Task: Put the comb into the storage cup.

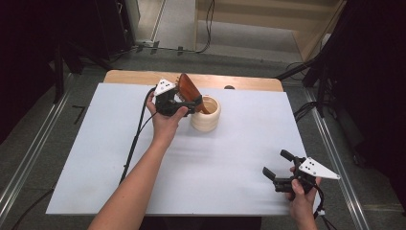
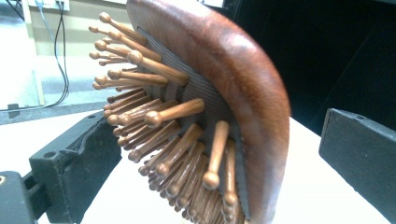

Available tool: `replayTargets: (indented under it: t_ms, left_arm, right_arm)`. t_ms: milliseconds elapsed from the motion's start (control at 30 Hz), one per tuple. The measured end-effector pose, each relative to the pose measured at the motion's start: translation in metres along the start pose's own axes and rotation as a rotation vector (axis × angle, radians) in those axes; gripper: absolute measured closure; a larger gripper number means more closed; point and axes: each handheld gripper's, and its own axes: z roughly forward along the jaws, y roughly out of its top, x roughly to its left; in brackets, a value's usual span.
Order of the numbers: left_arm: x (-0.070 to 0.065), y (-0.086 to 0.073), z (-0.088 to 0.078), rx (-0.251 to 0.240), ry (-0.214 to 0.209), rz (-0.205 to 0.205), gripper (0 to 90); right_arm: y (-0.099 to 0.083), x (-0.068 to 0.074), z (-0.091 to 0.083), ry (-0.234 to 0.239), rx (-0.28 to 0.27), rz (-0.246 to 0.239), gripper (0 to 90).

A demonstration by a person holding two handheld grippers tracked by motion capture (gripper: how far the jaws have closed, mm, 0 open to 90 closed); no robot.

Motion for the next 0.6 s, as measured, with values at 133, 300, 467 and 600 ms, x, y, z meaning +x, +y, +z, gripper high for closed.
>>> replayTargets:
  t_ms: [133,300,467,600]
  left_arm:
    - [-0.0012,0.0007,-0.0026,0.004,-0.006,0.007,0.0]
    - [-0.0010,0.0006,-0.0054,0.003,-0.016,0.009,0.0]
    - [-0.0017,0.0004,-0.0085,0.006,-0.020,0.024,0.0]
    - [-0.0023,-0.0001,-0.0103,0.010,-0.021,0.035,0.0]
  right_arm:
    - [0.0002,0.0002,0.0008,0.002,0.003,-0.007,0.0]
    - [0.0001,0.0002,0.0009,0.000,0.004,-0.004,0.0]
    - [-0.0002,-0.0002,0.0010,-0.001,0.007,-0.004,0.0]
    - [-0.0004,-0.0002,0.0014,-0.002,0.007,-0.003,0.0]
